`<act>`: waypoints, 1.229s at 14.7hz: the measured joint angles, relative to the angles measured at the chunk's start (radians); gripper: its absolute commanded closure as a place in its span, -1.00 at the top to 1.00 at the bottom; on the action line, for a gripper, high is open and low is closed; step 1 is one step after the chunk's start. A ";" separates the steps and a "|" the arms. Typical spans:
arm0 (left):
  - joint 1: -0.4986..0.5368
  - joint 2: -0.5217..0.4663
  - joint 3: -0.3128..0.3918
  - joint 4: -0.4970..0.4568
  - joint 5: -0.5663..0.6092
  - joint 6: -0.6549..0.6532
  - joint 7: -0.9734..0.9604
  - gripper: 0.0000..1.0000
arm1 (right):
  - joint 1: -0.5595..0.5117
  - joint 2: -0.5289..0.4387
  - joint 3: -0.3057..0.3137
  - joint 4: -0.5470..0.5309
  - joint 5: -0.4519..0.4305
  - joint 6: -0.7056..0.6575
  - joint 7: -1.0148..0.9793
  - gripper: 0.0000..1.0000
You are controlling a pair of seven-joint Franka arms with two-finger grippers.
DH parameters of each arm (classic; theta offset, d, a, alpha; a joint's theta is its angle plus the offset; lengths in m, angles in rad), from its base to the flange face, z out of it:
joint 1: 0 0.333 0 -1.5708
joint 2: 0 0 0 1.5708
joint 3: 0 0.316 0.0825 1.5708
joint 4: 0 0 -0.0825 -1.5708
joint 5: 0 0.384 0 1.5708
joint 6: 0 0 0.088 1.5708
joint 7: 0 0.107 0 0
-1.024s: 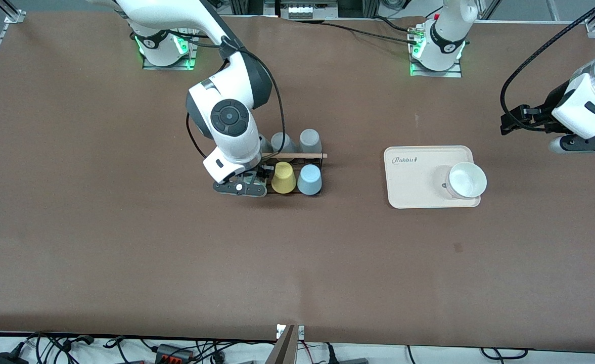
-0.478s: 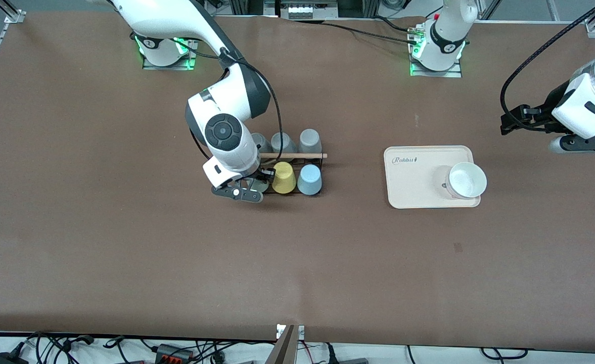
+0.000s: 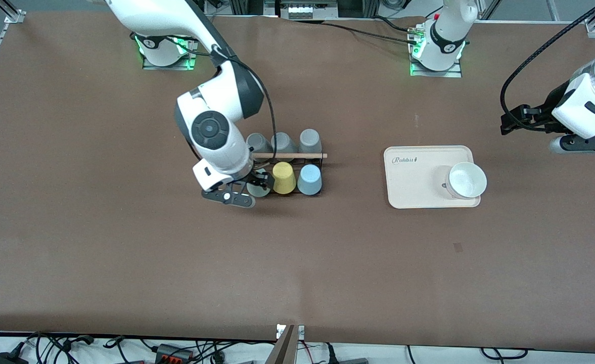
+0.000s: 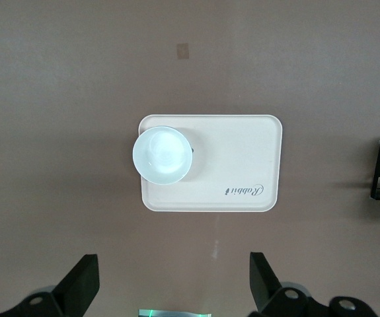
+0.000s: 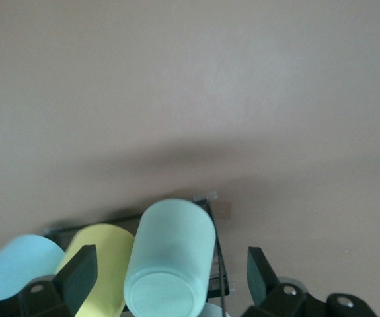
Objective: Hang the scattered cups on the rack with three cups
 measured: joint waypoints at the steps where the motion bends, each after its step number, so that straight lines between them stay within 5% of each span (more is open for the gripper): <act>1: 0.000 0.000 0.000 0.000 0.000 0.000 0.000 1.00 | -0.018 -0.018 -0.003 0.013 0.000 -0.021 -0.001 1.00; 18: 0.001 0.000 0.000 0.000 0.000 0.000 0.007 1.00 | -0.504 -0.231 -0.020 0.125 -0.002 -0.355 -0.596 1.00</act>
